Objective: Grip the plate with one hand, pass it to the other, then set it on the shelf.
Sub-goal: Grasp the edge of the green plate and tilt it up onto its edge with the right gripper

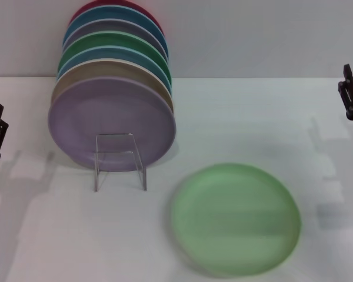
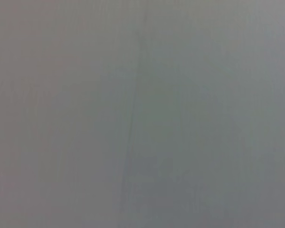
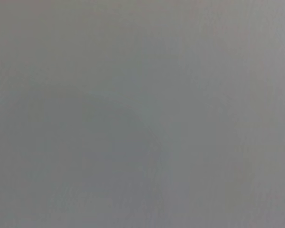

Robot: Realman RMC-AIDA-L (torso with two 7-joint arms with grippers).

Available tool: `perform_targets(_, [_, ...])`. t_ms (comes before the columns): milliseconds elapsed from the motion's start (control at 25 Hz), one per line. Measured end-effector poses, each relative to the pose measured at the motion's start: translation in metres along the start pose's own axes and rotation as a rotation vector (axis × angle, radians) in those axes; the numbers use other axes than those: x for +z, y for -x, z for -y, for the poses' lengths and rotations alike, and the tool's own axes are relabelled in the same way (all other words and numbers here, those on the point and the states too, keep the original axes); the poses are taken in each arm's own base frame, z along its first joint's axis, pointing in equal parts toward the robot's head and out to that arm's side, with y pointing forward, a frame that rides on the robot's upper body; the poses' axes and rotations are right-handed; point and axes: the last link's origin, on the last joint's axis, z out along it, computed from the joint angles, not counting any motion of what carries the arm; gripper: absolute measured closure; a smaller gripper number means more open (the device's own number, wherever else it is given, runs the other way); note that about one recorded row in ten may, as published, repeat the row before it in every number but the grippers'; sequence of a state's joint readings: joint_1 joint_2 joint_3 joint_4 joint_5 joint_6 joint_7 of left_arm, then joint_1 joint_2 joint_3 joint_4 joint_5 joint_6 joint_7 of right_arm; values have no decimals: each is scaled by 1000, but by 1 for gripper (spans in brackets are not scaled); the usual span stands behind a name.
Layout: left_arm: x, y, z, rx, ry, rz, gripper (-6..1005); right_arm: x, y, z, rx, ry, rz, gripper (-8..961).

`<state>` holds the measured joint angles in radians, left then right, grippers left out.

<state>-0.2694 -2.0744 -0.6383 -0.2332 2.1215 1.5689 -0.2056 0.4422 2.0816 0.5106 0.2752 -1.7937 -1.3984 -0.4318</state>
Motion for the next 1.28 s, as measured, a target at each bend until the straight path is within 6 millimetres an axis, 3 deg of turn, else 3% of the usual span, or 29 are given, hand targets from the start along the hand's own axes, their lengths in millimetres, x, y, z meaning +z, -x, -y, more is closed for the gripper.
perform_targets(440, [3, -2, 2, -16, -25, -13, 275, -1, 5, -1, -128, -41, 8, 269])
perform_targets(720, [1, -1, 3, -14, -30, -6, 277, 1, 6, -4, -86, -78, -27, 268])
perform_targets(960, [-2, 0, 4, -16, -37, -1, 278, 28, 6, -30, 114, -59, -229, 269])
perform_targets(1160, [-3, -1, 5, -13, -37, -1, 279, 43, 20, -51, 149, 41, -339, 269])
perform_targets(1280, [-3, -1, 6, -10, -37, -3, 280, 47, 26, -54, 150, 87, -376, 271])
